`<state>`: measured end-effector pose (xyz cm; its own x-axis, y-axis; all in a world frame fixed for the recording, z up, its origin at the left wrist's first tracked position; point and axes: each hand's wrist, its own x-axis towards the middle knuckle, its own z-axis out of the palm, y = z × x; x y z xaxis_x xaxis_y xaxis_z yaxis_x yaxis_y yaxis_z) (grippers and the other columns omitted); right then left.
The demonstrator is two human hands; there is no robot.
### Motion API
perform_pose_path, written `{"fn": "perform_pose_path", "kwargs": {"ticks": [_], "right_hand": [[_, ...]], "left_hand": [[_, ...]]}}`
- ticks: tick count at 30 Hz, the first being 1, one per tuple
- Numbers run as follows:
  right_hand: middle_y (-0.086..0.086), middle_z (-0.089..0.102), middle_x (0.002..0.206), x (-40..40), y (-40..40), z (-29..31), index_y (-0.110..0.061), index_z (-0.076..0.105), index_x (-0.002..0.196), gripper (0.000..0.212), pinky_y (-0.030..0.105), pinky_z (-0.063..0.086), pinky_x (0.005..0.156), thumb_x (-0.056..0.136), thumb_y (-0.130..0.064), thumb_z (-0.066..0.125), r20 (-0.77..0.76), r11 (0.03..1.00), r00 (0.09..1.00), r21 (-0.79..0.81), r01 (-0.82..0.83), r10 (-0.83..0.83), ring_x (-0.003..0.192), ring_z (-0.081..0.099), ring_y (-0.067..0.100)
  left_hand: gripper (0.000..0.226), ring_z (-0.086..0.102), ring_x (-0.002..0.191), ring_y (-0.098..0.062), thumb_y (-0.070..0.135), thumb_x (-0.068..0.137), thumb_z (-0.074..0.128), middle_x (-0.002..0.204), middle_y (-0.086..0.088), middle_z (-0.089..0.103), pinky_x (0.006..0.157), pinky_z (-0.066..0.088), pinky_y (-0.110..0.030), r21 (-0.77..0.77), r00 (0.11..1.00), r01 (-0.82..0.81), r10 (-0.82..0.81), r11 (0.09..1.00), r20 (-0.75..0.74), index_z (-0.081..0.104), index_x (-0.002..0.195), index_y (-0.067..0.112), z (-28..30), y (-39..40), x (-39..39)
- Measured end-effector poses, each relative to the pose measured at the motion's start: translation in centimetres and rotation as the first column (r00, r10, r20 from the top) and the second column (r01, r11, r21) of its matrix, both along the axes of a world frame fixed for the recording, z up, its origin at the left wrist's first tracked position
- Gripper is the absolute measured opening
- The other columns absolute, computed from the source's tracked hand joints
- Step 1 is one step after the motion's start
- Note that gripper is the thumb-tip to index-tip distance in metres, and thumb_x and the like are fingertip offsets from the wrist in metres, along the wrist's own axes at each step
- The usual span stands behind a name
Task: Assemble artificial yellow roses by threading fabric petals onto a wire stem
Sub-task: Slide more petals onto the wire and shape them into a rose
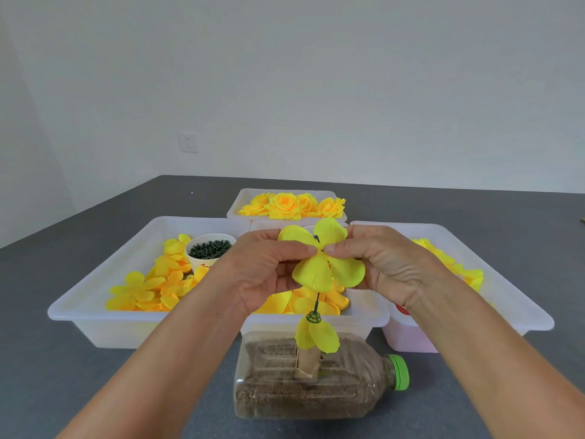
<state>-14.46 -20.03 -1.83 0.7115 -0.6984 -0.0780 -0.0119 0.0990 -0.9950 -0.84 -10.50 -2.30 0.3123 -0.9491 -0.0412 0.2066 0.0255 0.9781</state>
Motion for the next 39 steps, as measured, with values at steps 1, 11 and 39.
{"fn": "perform_pose_path", "kwargs": {"ticks": [1,11,39], "right_hand": [[0.021,0.067,0.100,0.0,0.1,-0.1,-0.005,0.065,0.096,0.020,0.051,0.049,0.090,0.077,0.001,0.066,-0.008,1.000,1.000,0.016,0.007,-0.007,0.090,0.064,0.034],[0.016,0.061,0.084,0.1,0.5,-0.3,-0.002,0.062,0.098,0.023,0.029,0.048,0.056,0.077,0.004,0.065,-0.066,0.998,0.996,0.015,0.060,-0.059,0.062,0.057,0.022],[0.011,0.062,0.080,0.1,0.5,-0.4,-0.008,0.062,0.085,0.012,0.029,0.049,0.056,0.081,0.003,0.058,-0.112,0.974,0.994,0.224,0.025,0.000,0.061,0.060,0.022]], "left_hand": [[0.011,0.063,0.054,-0.016,-0.001,0.080,0.063,0.069,-0.007,0.069,0.048,0.052,-0.022,0.006,1.000,0.003,-0.003,1.000,-0.001,0.067,0.088,0.004,-0.1,0.0,0.0],[0.010,0.063,0.054,-0.016,-0.001,0.081,0.062,0.068,-0.006,0.069,0.051,0.053,-0.024,0.052,1.000,0.016,-0.017,0.999,0.002,0.066,0.087,0.006,-0.7,-0.2,-0.2],[0.008,0.065,0.050,-0.016,-0.004,0.081,0.060,0.065,-0.009,0.069,0.046,0.054,-0.025,0.070,0.995,0.048,-0.042,0.996,-0.096,0.066,0.084,0.001,-1.3,-0.4,-0.5]]}}
